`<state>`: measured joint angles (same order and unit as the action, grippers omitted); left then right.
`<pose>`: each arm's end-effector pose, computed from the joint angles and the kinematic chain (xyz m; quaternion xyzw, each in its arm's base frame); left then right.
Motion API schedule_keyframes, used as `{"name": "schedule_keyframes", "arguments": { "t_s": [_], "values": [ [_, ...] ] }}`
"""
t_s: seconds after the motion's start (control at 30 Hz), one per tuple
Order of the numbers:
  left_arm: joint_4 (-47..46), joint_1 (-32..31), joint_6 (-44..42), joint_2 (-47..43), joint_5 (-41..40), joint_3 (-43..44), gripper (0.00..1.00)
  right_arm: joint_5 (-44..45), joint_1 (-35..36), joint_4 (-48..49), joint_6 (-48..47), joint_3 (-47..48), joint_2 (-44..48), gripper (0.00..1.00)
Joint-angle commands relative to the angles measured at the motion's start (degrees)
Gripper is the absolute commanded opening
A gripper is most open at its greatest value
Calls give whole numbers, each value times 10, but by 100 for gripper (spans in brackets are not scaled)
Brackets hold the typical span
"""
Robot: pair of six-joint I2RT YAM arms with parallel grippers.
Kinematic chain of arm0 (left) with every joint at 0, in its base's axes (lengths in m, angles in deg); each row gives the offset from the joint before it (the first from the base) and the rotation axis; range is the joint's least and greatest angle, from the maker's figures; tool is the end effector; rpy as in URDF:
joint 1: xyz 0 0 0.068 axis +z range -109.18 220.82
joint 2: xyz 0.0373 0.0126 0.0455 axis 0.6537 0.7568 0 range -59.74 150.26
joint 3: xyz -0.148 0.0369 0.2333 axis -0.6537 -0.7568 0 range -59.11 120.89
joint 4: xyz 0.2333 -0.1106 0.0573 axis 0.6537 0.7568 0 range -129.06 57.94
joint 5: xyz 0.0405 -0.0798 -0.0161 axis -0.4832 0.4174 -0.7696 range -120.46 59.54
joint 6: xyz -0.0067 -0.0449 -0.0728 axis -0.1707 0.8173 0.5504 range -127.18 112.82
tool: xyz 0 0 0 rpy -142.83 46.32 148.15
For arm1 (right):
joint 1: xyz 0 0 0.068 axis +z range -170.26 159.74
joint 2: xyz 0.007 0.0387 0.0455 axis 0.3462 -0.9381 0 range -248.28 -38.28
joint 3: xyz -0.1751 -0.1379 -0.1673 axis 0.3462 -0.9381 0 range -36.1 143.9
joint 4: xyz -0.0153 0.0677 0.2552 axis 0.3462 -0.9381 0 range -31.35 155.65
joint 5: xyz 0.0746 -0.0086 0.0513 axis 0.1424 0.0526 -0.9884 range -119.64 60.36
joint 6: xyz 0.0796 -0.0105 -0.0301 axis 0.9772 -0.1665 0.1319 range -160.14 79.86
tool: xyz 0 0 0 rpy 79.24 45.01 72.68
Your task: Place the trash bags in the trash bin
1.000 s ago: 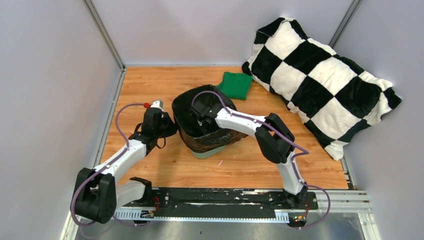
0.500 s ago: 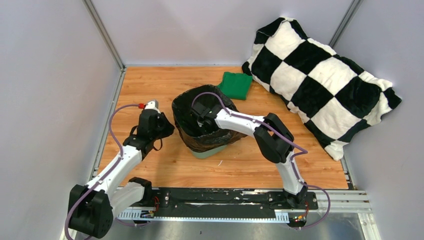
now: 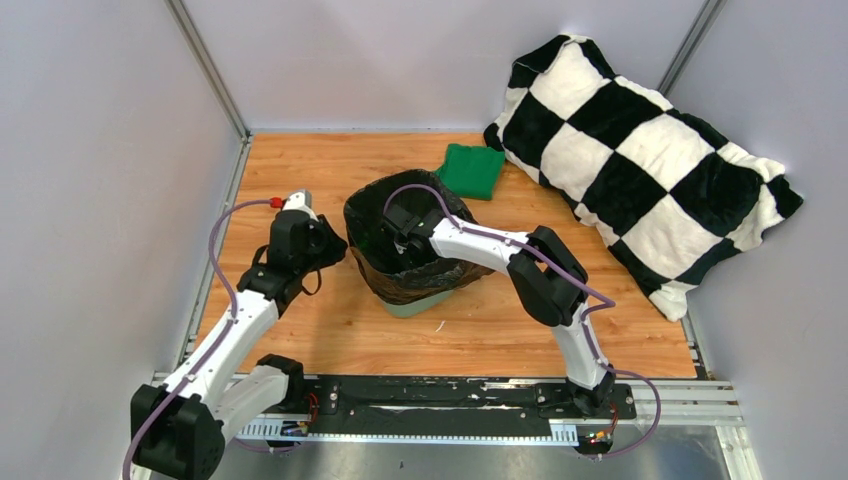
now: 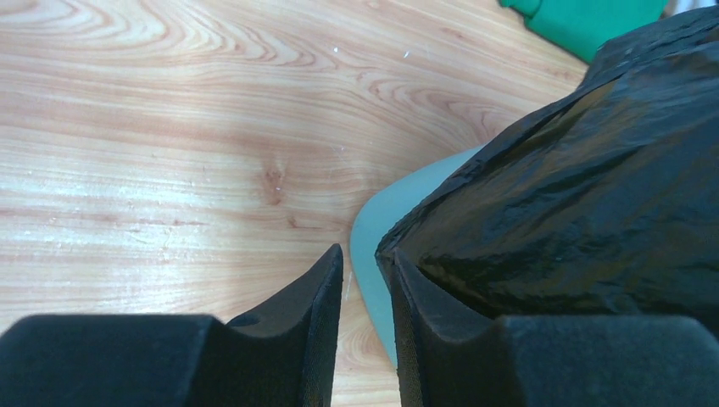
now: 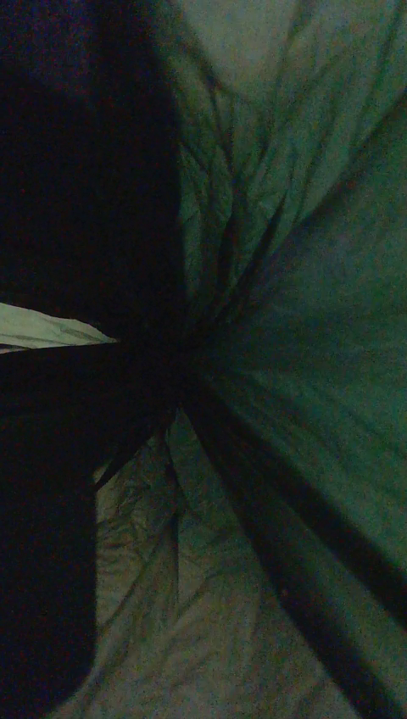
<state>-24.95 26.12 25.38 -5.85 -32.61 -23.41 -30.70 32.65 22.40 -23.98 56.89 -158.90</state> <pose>0.2346 -0.0586 0.2313 -0.1448 0.8637 -0.1783 0.4487 0.2729 0.3632 0.1426 -0.3123 0.9353 0.1017 0.1316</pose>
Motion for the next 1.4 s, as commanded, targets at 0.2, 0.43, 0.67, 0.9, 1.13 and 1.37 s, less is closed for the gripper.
{"name": "schedule_keyframes", "arguments": {
  "t_s": [0.2,0.43,0.67,0.9,1.13,1.37],
  "values": [
    [78,2,-24,-52,-24,79,34,8,7,-49,4,38,-21,40],
    [86,2,-34,-40,17,110,35,37,16,-77,-1,67,-27,41],
    [86,2,-36,-40,18,113,35,45,16,-88,-3,72,-20,42],
    [94,2,-36,-47,18,119,35,45,13,-89,-3,61,-17,43],
    [122,2,-32,-70,8,172,43,35,12,-77,-3,43,-23,42],
    [117,2,-29,-84,22,190,58,26,12,-66,-1,33,-31,41]
  ]
}}
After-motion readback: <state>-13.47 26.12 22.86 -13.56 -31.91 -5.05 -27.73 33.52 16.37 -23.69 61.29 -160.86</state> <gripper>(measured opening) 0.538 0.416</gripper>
